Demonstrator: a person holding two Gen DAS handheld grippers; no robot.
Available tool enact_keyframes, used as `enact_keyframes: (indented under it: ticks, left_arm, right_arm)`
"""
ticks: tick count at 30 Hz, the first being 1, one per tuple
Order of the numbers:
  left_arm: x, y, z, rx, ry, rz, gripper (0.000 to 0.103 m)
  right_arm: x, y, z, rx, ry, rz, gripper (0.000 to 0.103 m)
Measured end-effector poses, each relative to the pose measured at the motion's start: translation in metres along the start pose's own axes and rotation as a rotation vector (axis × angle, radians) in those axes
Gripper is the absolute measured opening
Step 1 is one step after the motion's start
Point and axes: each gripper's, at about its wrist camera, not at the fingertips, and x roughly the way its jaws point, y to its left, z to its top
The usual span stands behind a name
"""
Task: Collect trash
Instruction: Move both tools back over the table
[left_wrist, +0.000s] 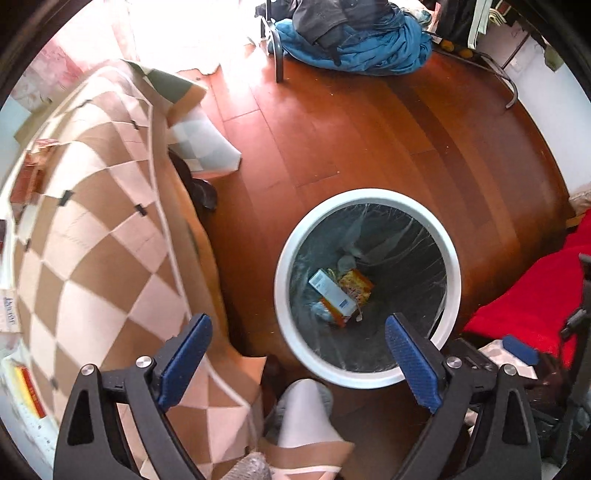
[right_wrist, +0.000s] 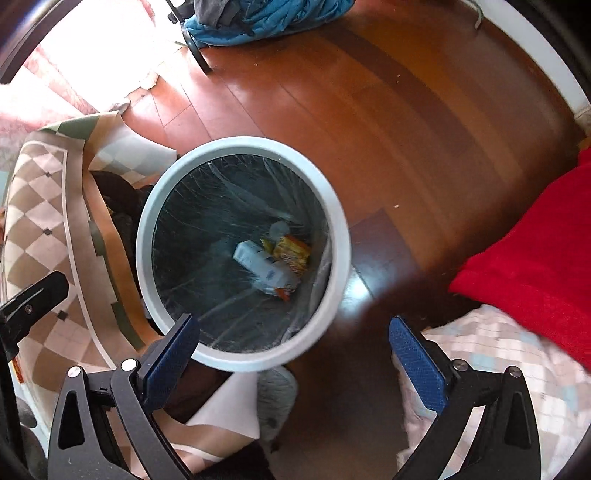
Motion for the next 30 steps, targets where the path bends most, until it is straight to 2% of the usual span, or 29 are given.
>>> enact_keyframes:
  ticks: [6,15,26,30]
  left_arm:
    - [-0.028,0.0,-0.009,0.002,-0.029,0.004,0.096]
    - [-0.09,0.01,-0.035,-0.002,-0.125,0.008,0.096]
    - [-0.189,0.04,-0.067,-0.031,-0.282,-0.05,0.096]
    - [-0.222,0.061,-0.083,-0.054,-0.325,-0.059,0.096]
  right_arm:
    - [-0.035,0.001,-0.01,0.008,-0.027,-0.004,0.103]
    - [-0.11,0.017,-0.042,-0.021,-0.109,-0.007,0.103]
    - [-0.23,0.058,-0.091,-0.023,-0.291,0.032,0.103]
    - [-0.269,0.081,-0.107,-0.023,-0.353,0.08,0.103]
